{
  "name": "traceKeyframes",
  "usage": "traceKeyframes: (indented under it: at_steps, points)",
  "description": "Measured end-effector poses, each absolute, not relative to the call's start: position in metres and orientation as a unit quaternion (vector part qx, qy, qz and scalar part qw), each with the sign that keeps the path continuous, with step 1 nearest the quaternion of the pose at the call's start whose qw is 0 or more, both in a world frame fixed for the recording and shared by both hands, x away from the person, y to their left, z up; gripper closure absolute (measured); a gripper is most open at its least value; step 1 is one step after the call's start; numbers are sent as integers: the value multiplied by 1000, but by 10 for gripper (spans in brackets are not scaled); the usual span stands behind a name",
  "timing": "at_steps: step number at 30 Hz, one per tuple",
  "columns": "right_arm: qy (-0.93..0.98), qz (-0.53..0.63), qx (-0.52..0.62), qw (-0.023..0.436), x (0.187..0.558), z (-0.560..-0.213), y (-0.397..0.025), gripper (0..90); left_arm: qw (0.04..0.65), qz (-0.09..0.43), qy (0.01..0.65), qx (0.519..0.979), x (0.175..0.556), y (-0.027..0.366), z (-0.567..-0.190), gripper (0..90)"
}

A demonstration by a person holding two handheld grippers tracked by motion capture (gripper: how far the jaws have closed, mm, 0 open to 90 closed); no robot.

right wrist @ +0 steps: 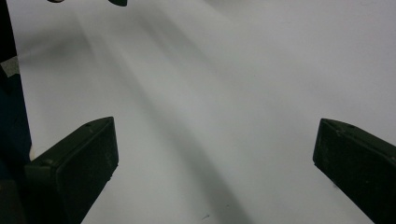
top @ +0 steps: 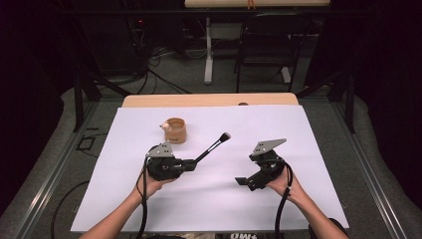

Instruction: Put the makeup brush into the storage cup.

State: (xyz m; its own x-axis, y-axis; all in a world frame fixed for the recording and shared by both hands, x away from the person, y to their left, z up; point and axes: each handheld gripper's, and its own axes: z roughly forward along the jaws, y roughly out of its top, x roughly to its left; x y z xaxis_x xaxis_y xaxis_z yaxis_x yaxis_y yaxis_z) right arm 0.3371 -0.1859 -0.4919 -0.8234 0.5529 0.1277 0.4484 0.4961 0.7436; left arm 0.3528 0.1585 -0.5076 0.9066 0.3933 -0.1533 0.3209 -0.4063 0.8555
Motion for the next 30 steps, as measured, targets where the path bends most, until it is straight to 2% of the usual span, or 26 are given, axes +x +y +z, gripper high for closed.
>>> traceKeyframes:
  at_steps: [13, 23, 27, 28, 29, 30]
  points:
    - [829, 477, 286, 56, 339, -479, -174, 0, 525, 47, 213, 823, 352, 154, -505, 795]
    - [816, 502, 278, 70, 347, -469, -155, 0, 527, 49, 212, 821, 351, 149, -503, 795]
    - [806, 516, 280, 69, 353, -467, -150, 33, 526, 52, 208, 823, 351, 148, -502, 795]
    - [800, 527, 279, 68, 356, -466, -148, 73, 528, 48, 210, 821, 351, 147, -503, 795]
    - [800, 527, 279, 68, 356, -466, -148, 73, 528, 48, 210, 821, 351, 147, -503, 795]
    - [795, 532, 283, 68, 358, -465, -147, 131, 529, 47, 211, 820, 351, 147, -503, 795]
